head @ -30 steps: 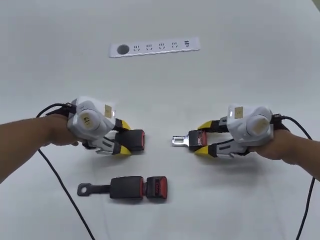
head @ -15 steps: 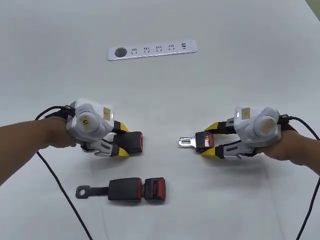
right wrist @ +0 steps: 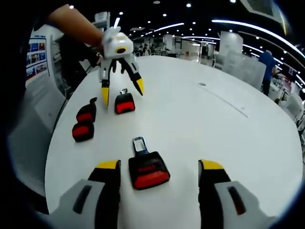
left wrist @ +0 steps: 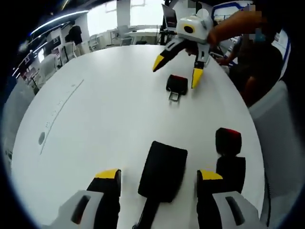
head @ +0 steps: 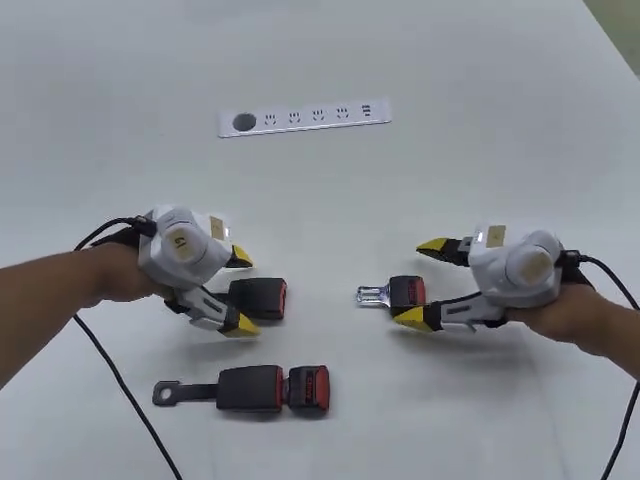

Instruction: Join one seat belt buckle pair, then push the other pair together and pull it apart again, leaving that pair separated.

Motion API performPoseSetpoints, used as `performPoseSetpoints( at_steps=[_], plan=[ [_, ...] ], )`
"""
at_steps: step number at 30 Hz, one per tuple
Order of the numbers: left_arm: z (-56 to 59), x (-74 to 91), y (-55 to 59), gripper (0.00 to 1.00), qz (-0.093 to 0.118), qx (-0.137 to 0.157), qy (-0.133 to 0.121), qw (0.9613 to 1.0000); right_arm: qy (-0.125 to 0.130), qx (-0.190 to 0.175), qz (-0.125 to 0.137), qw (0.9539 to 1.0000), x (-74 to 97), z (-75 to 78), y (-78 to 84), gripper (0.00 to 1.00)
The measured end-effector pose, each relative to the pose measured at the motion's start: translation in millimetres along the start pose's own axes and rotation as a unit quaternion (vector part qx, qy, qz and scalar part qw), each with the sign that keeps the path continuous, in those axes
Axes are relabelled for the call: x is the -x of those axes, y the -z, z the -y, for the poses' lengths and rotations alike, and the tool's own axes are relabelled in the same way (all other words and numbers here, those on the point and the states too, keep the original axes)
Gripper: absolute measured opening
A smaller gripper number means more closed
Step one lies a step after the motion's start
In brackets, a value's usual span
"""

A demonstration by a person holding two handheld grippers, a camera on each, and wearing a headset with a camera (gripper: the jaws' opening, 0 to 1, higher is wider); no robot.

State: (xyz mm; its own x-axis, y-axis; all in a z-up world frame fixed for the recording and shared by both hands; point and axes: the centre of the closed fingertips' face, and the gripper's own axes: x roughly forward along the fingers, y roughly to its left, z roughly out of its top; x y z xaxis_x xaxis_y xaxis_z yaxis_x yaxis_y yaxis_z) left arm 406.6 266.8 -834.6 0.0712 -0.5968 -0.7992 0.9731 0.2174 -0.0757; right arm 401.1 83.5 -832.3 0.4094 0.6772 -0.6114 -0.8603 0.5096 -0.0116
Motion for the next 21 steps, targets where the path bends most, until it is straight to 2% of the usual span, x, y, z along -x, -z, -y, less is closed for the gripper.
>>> performPoseSetpoints(
  at_steps=[2, 3, 5, 7, 8, 10, 12, 13, 15, 18, 21],
  plan=[
    [-2.8, 5.6, -2.6, 0.74, 0.009, 0.008, -0.013, 0.9998, 0.016, -0.012, 0.007, 0.9998, 3.6, 3.0, -1.1, 0.72],
    [-5.0, 10.4, -4.8, 0.77, 0.019, 0.026, -0.026, 0.9992, 0.022, -0.018, 0.009, 0.9996, 4.8, 3.9, -1.0, 0.73],
    [-4.4, 19.0, -6.7, 0.81, 0.040, 0.057, -0.037, 0.9969, 0.036, -0.038, 0.017, 0.9985, 8.3, 4.8, -3.5, 0.76],
    [-4.1, 28.5, -0.4, 0.83, 0.039, 0.084, -0.056, 0.9941, 0.046, -0.062, 0.035, 0.9964, 11.9, 2.6, -10.2, 0.78],
    [-3.4, 32.4, 3.2, 0.85, 0.034, 0.088, -0.064, 0.9935, 0.048, -0.058, 0.036, 0.9965, 13.8, 0.8, -12.1, 0.80],
    [4.1, 42.2, 5.1, 0.91, 0.046, 0.097, -0.070, 0.9918, 0.057, -0.050, 0.037, 0.9964, 16.9, -4.2, -16.1, 0.82],
    [9.6, 53.4, 5.0, 0.94, 0.065, 0.111, -0.082, 0.9883, 0.068, -0.051, 0.044, 0.9954, 20.3, -7.5, -21.3, 0.84],
    [13.9, 60.9, 3.6, 0.95, 0.078, 0.123, -0.091, 0.9851, 0.072, -0.053, 0.049, 0.9948, 22.6, -10.6, -24.8, 0.84],
    [20.5, 70.6, 3.1, 0.97, 0.093, 0.131, -0.099, 0.9820, 0.077, -0.051, 0.055, 0.9943, 26.0, -17.0, -30.1, 0.84],
    [32.0, 86.7, 10.3, 1.00, 0.095, 0.125, -0.114, 0.9810, 0.077, -0.046, 0.061, 0.9942, 29.0, -27.0, -36.4, 0.85],
    [41.8, 102.3, 14.4, 1.00, 0.108, 0.131, -0.126, 0.9774, 0.078, -0.032, 0.065, 0.9943, 33.0, -39.9, -44.2, 0.86]
  ],
)
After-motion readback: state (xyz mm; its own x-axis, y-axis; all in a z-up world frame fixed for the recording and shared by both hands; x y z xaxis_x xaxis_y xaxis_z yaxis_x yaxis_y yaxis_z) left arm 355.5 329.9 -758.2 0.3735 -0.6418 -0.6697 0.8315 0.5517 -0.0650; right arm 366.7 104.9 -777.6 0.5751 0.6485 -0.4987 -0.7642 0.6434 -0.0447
